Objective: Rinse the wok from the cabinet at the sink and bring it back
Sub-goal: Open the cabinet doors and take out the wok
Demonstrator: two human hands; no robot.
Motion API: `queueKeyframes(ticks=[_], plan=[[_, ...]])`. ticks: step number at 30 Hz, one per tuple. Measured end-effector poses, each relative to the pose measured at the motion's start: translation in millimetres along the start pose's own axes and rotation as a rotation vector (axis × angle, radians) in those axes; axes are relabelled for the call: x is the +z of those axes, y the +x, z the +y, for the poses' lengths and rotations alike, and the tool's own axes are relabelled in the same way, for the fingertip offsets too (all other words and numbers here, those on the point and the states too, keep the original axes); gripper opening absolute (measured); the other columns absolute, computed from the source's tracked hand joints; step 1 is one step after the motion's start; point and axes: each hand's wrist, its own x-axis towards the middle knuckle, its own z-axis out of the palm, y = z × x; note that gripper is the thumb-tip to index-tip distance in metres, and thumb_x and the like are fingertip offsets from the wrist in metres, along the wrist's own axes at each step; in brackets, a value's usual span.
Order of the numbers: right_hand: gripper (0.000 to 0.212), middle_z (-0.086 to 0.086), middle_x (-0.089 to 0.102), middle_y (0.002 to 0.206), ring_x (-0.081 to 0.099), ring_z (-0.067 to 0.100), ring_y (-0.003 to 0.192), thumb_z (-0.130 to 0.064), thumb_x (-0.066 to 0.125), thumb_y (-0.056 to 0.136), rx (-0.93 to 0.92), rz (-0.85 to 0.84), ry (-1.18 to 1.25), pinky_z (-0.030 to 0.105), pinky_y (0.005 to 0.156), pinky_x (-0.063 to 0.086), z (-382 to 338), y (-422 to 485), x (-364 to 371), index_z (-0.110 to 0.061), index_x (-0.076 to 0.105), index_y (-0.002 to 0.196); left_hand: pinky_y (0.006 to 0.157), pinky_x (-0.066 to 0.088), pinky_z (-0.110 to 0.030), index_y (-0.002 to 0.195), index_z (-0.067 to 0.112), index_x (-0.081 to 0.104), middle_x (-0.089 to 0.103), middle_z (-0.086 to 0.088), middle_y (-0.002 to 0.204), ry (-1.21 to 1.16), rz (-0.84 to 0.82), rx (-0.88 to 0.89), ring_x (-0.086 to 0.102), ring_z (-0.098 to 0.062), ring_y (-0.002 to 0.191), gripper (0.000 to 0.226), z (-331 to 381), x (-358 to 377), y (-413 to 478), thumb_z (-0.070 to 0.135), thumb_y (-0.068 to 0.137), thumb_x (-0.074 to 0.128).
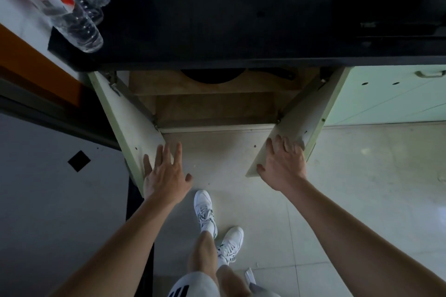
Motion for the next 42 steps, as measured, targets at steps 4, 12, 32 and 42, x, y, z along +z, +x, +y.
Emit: queueKeyframes(ticks=[4,12,32,42], plan=[[0.091,0.014,0.010,0.168,0.009,0.033,0.155,-0.070,0.032,0.092,0.080,-0.048,0.079,0.065,0.119,0.005,-7,4,9,-0.016,0.005,0.160,0.121,0.001,-0.050,0.157,0.028,0.002,0.004,-0.009,0.166,0.083,-0.052,-0.083,0.004,-0.028,0.153,0.079,-32,21,-23,0.055,0.092,0.037],[0.084,0.009,0.005,0.170,0.004,0.029,0.157,-0.068,0.026,0.096,0.079,-0.067,0.048,0.060,0.122,0.000,26,-14,47,-0.020,0.005,0.161,0.120,0.009,-0.043,0.155,0.026,0.025,0.025,-0.014,0.161,0.251,-0.049,-0.100,0.020,-0.032,0.149,0.076,-113,32,-42,0.056,0.088,0.047],[0.077,0.005,0.010,0.169,0.008,0.029,0.156,-0.066,0.033,0.095,0.227,-0.119,0.118,0.060,0.123,0.009,86,-28,73,-0.031,0.007,0.159,0.119,0.007,-0.051,0.156,0.031,0.014,0.015,-0.006,0.165,0.076,-0.075,-0.145,0.010,-0.026,0.152,0.071,-63,18,-15,0.056,0.093,0.036],[0.072,0.009,0.025,0.165,0.021,0.031,0.153,-0.057,0.041,0.097,0.142,0.040,0.189,0.058,0.124,0.015,71,42,46,-0.024,0.020,0.157,0.114,0.033,-0.046,0.144,0.021,0.044,0.049,-0.003,0.148,-0.078,0.111,0.257,0.044,-0.023,0.137,0.062,45,-4,76,0.051,0.090,0.046]])
